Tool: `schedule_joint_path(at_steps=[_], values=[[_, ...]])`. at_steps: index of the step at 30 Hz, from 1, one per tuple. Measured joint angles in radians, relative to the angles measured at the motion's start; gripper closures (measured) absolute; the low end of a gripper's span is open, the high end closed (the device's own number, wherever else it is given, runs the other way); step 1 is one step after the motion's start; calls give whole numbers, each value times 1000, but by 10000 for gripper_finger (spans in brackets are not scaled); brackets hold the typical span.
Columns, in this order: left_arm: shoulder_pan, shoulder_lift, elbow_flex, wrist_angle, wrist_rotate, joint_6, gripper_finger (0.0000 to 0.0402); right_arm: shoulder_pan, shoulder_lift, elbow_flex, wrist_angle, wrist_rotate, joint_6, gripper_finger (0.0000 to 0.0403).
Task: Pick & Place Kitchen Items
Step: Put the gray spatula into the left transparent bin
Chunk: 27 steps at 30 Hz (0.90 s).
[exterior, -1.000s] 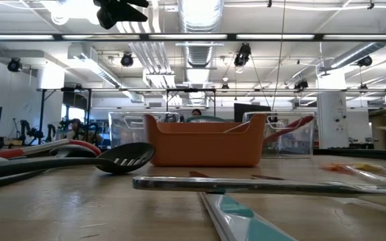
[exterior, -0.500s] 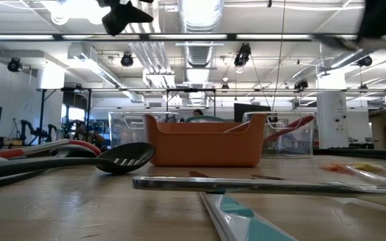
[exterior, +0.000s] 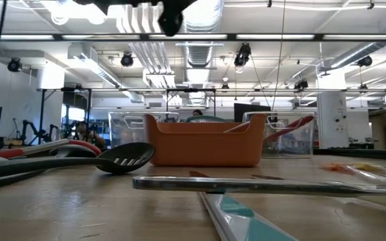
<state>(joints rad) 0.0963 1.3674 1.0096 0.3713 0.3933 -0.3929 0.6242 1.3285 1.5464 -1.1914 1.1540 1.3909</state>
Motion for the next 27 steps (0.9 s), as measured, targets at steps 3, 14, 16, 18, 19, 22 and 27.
schedule_joint_path(at_steps=[3,14,16,18,19,22,27], values=[[0,56,0,162,54,-49,179,-20,2,26,79,2,-129,360],[-1,186,84,336,151,-143,179,-109,12,11,518,-74,-579,360],[0,202,117,336,151,-132,179,-133,25,9,564,-103,-627,360],[0,217,149,334,159,-124,179,-141,34,7,573,-113,-639,360],[0,223,163,333,164,-120,179,-145,38,7,583,-121,-640,360],[1,240,193,327,166,-110,179,-156,48,9,606,-144,-649,360],[2,269,223,322,170,-106,179,-167,75,14,615,-173,-653,360]])
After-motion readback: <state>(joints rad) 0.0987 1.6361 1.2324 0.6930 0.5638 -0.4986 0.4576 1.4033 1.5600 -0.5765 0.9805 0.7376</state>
